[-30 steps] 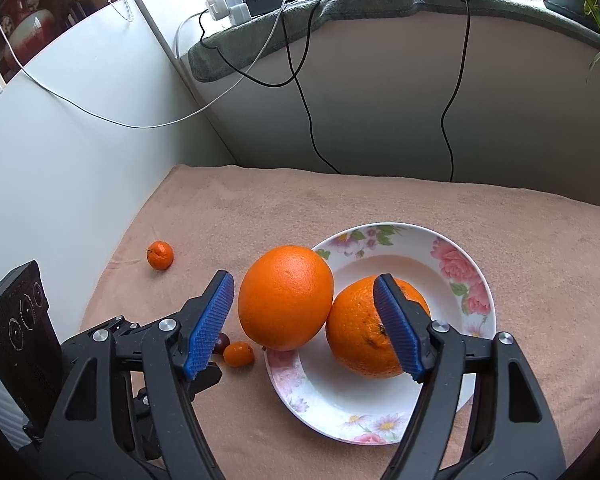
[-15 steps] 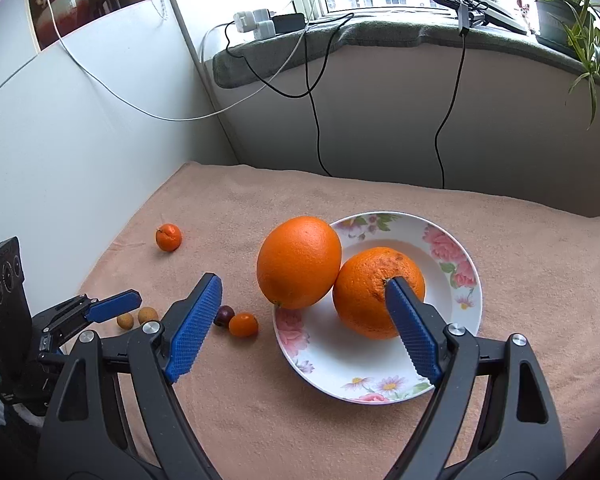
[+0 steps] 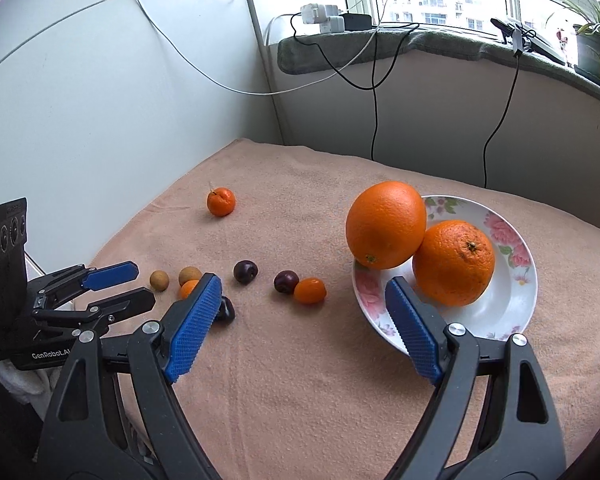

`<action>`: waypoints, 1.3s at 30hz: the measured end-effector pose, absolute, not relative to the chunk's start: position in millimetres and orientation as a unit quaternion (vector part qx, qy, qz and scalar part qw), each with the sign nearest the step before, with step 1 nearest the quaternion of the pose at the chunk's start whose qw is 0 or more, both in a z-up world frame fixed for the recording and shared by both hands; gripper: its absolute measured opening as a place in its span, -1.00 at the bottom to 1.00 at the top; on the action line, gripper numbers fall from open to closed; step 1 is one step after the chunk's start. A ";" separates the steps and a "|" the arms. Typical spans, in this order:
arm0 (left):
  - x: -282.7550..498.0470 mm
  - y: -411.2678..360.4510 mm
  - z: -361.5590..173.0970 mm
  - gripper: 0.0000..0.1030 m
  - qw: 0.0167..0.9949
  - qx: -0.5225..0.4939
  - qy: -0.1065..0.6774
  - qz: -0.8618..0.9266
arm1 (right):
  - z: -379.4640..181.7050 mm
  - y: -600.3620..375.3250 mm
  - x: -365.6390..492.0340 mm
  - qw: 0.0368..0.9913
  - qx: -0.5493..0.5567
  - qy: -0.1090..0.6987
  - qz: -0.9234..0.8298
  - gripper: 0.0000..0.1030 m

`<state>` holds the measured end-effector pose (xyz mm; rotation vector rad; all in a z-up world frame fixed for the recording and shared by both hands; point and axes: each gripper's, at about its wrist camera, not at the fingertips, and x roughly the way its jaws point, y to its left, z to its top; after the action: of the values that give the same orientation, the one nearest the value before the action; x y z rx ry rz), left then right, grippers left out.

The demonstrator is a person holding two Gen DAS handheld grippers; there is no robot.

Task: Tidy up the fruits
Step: 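Withdraw the right tool from the plate toward the small fruits, then grasp the dark cherry with the right tool and lift it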

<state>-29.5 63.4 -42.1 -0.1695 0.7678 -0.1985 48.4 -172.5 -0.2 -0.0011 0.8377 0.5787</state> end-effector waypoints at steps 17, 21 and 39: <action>-30.4 115.5 -71.6 0.00 0.907 -0.134 0.395 -0.053 | -43.8 -127.7 48.4 0.822 -0.002 0.464 0.329 0.34; -24.9 116.3 -76.4 -0.11 0.904 -0.137 0.401 -0.057 | -53.5 -118.1 49.0 0.812 -0.013 0.474 0.339 0.15; -10.1 115.7 -89.0 -0.25 0.897 -0.134 0.417 -0.057 | -68.1 -84.1 53.3 0.803 -0.083 0.475 0.352 -0.13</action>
<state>-10.1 115.7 -89.0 -0.2773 0.8633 -0.1184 53.3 -84.1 -68.1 -0.1771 1.0175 0.7533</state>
